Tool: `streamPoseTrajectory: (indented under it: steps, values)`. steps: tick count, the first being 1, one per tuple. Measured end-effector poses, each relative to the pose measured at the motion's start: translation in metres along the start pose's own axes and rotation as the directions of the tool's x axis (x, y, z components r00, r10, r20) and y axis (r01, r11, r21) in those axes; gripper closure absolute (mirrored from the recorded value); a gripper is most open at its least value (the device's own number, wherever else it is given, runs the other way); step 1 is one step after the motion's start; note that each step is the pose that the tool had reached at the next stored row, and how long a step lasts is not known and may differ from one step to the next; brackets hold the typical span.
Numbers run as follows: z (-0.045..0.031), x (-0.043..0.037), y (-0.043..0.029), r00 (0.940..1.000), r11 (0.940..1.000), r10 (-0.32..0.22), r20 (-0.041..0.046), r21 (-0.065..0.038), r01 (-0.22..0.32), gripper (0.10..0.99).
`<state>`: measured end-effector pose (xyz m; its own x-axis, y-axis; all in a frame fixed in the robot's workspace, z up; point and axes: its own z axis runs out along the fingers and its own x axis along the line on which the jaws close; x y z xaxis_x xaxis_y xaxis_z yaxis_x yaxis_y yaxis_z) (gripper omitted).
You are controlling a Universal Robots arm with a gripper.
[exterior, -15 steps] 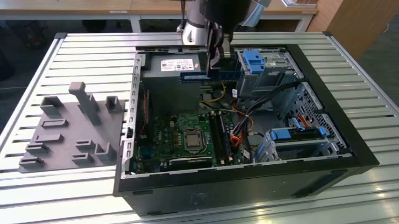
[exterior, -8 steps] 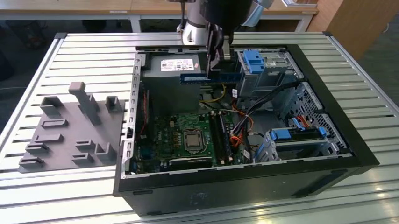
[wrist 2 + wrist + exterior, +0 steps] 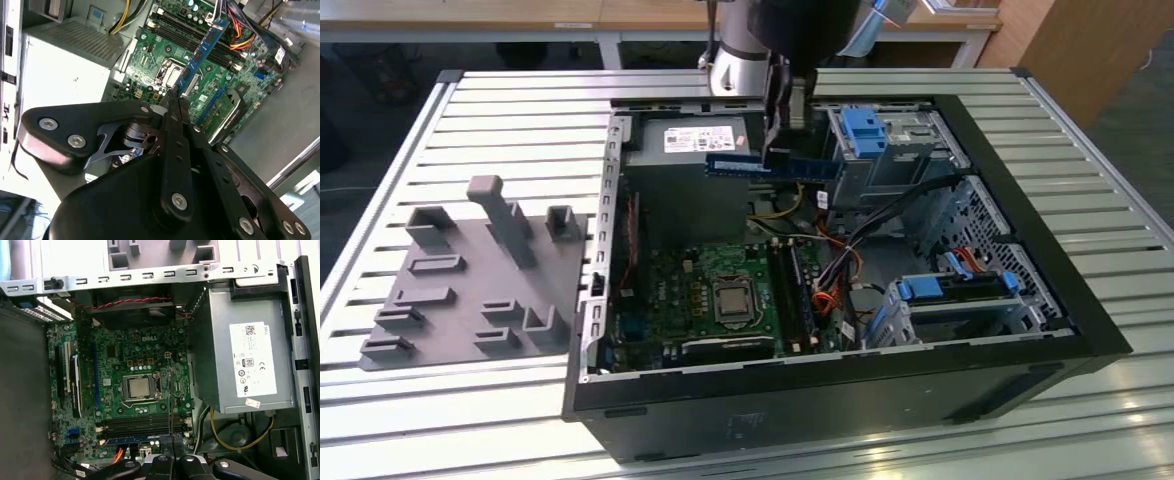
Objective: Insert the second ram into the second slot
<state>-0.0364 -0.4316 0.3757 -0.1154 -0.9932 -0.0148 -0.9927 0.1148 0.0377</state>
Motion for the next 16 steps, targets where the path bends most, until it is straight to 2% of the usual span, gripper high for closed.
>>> streamPoseTrajectory:
  steps: [4,8,16]
  values:
    - [0.0003,0.0,0.0,0.9987,0.9987,0.051,0.0012,0.001,-0.051,0.969]
    - [0.0007,0.0,0.0,0.9949,0.9949,0.101,0.0029,0.002,-0.101,0.969]
    - [0.001,0.0,-0.0001,0.9795,0.9795,0.202,0.0067,0.003,-0.202,0.969]
